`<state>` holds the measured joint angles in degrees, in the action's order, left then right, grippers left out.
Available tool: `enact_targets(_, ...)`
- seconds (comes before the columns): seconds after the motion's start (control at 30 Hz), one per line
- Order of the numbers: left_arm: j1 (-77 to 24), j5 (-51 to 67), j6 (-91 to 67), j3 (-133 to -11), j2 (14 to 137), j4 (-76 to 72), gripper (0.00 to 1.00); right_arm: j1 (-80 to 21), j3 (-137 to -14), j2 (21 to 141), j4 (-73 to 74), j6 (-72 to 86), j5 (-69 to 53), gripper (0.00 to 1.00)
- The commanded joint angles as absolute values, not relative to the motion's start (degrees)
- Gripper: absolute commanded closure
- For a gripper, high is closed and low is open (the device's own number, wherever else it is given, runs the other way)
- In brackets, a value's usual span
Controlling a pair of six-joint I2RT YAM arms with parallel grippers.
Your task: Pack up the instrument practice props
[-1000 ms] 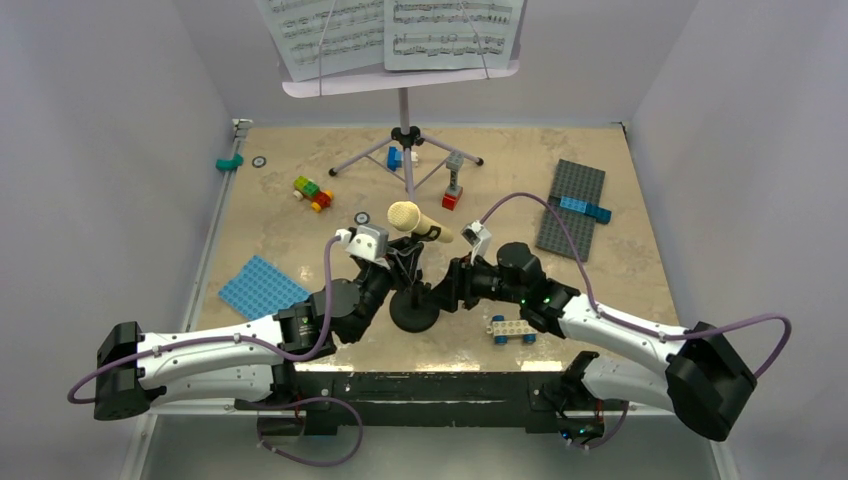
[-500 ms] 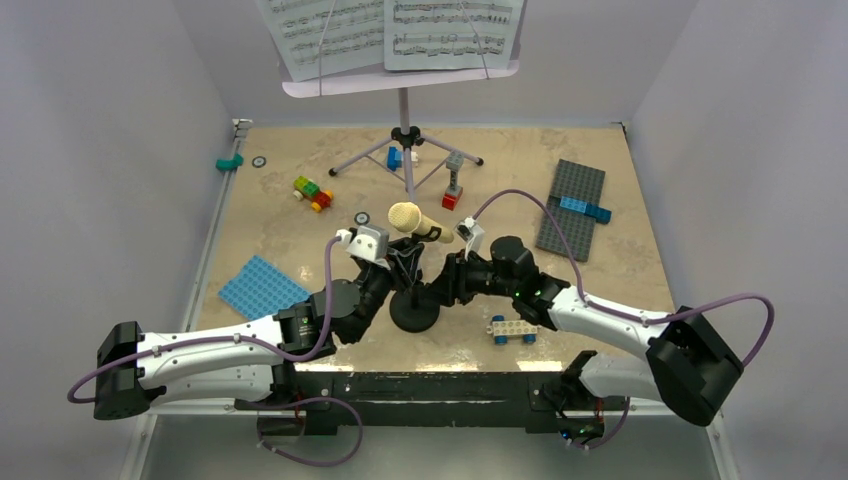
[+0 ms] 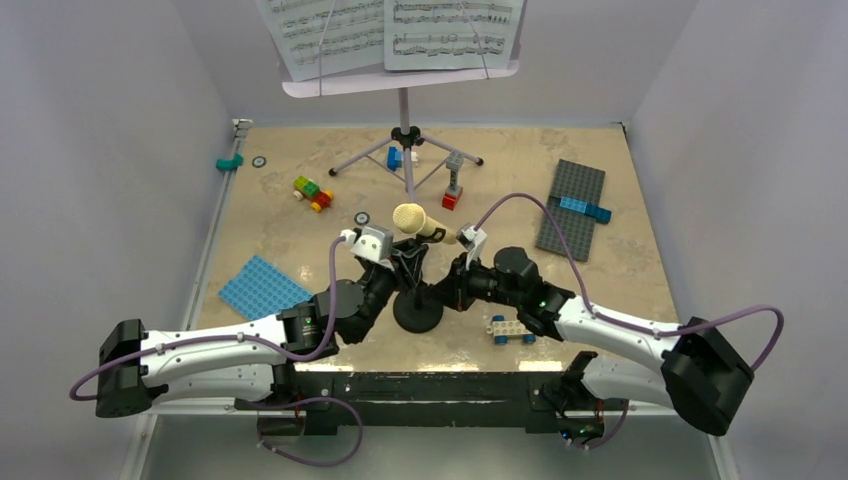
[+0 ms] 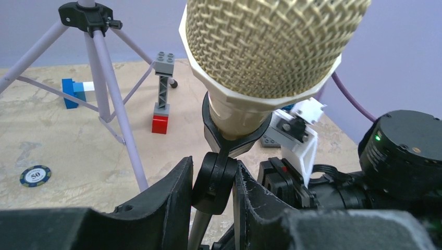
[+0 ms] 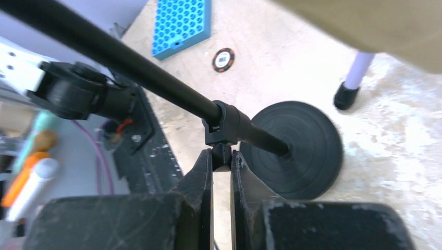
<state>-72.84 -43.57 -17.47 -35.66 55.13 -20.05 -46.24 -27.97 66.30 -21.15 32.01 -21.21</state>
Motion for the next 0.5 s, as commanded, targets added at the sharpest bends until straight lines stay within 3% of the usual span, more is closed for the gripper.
enact_targets(0.0, -74.09, -39.42, -25.44, -31.30, 60.53, -3.87, 1.00, -49.64, -26.10, 60.27, -21.99, 17.12, -5.96, 1.00)
enact_targets(0.23, -74.09, -38.37, -25.95, -30.85, 62.54, -5.04, 1.00, -60.60, -23.16, 56.21, -25.68, -1.85, 15.25, 1.00)
enact_targets(0.47, -74.05, -37.88, -27.33, -30.46, 63.75, -5.26, 1.00, -69.95, -20.30, 57.97, -35.14, -14.74, 29.10, 1.00)
